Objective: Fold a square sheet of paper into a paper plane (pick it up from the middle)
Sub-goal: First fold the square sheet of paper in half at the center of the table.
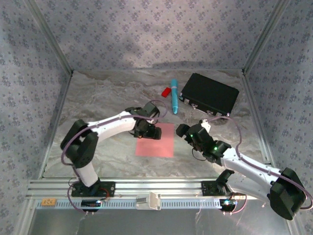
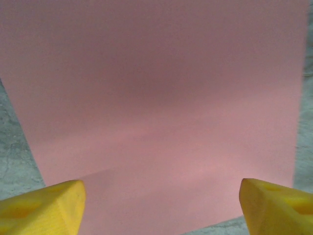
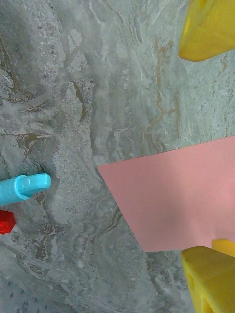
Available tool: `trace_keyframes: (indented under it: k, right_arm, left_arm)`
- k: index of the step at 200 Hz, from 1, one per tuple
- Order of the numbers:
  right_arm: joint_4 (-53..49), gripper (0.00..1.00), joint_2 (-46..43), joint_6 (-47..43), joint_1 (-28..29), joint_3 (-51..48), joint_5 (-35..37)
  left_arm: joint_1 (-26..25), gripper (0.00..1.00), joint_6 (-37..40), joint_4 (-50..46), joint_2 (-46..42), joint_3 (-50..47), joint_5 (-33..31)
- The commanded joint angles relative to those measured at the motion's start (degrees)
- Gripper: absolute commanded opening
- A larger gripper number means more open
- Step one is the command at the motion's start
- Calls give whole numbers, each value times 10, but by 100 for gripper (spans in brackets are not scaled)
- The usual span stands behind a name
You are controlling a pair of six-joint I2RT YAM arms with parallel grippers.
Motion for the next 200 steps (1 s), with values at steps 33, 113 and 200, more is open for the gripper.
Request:
trace_keyframes:
  k: [33, 113, 200]
  right_arm:
    - [-9, 99, -24, -26, 0, -18, 2]
    - [10, 99, -57, -45, -44, -52, -74]
    - [26, 99, -53, -58, -63, -65, -124]
  left_arm:
    - [-28, 91, -56, -79, 60, 69, -41]
    - [-29, 94, -88, -85, 120, 117, -43]
    - [-31, 96, -88, -94, 150, 131, -47]
